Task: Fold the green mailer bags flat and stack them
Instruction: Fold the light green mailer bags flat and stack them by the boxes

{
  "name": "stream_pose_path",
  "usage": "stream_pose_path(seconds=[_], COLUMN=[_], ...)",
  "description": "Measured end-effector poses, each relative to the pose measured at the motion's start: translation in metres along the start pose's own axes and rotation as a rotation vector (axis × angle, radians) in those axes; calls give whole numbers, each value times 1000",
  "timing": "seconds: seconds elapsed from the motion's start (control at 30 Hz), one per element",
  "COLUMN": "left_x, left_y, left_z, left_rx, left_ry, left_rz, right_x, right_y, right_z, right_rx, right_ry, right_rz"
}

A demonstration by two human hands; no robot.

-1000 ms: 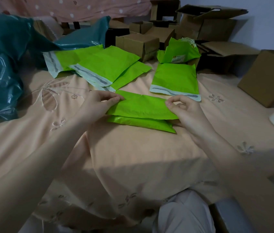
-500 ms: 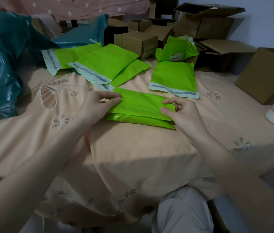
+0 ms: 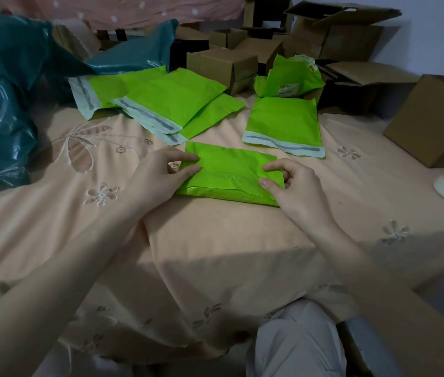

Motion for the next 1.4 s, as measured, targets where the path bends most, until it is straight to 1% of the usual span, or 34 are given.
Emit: stream_pose_path(seconds=[0.1, 0.23, 0.37, 0.53, 0.6, 0.67, 0.73, 0.8, 0.83, 0.9, 0.97, 1.17, 1.4], left_x=[-7, -9, 2, 11, 8, 3, -4, -13, -19, -32, -37, -30, -31], left_y=[-4, -7, -14, -18, -15, -12, -13, -16, -20, -28, -32, -40, -37], left_z=[1, 1, -6, -22, -17, -8, 1, 9, 11, 8, 3, -4, -15], left_rx=[72, 73, 77, 104, 62, -14, -22, 50, 94, 213, 345, 579, 648], left_ry=[-19, -39, -50, 22, -13, -64, -107, -131, -117, -65, -37, -104, -57], left_rz=[-18, -2, 49, 48, 44, 32, -20, -89, -131, -235, -294, -386, -424], right_x=[-2, 1, 20, 33, 28, 19, 7, -4, -9, -14, -16, -14, -19], right_y=[7, 6, -3, 3, 23, 49, 74, 93, 99, 103, 101, 97, 94], right_z=[1, -2, 1, 8, 6, -3, -19, -37, -44, -57, -66, -70, -72], right_rx=[-65, -62, -100, -275, -369, -382, -379, -410, -436, -472, -487, -462, -488], right_ry=[-12, -22, -19, -58, -49, -22, 29, 79, 101, 147, 174, 179, 196], right_rz=[38, 89, 58, 96, 196, 349, 487, 591, 627, 662, 670, 643, 629])
Point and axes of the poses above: each hand's wrist, its own x-axis towards the middle knuckle, its own z-axis out of the back of the hand, y = z × x, the point moved 9 cm from there along x, towards the middle knuckle, and after that the axes turned 8 degrees about z, right-handed, at the moved point
